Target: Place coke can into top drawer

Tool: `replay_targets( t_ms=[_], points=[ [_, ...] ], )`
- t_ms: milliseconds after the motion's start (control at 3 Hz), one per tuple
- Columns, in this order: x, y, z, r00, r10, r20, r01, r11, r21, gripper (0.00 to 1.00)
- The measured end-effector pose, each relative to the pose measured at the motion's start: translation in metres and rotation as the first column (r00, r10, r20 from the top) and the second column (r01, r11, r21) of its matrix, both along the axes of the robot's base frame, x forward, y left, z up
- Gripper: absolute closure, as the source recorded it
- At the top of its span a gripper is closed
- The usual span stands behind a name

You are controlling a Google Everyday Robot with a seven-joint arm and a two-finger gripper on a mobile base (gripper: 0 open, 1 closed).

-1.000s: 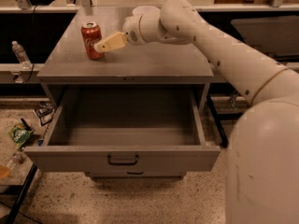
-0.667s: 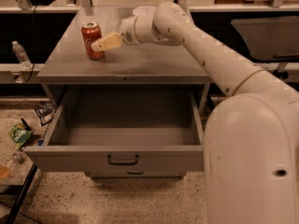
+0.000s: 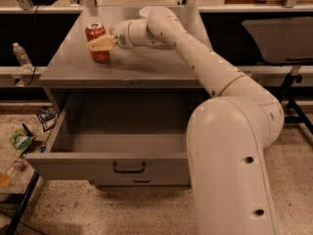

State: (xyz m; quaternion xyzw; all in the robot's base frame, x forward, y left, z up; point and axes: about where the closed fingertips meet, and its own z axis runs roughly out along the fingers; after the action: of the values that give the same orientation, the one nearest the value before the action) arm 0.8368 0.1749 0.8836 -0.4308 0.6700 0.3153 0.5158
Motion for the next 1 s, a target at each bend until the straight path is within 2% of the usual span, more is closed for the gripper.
replay_targets(
  t_ms=[333,667,1000],
  points=[
    [0.001,0.012,-0.003,0.9997,0.022,-0.010,-0.022,1.000,0.016,0.49],
    [-0.011,-0.003,0.012,0.9995,-0.006,-0.031,0.009,0.995,0.095,0.80],
    [-0.042,-0.031,0.033,0.9990,-0.038,-0.021,0.040,0.994,0.103,1.00]
  ],
)
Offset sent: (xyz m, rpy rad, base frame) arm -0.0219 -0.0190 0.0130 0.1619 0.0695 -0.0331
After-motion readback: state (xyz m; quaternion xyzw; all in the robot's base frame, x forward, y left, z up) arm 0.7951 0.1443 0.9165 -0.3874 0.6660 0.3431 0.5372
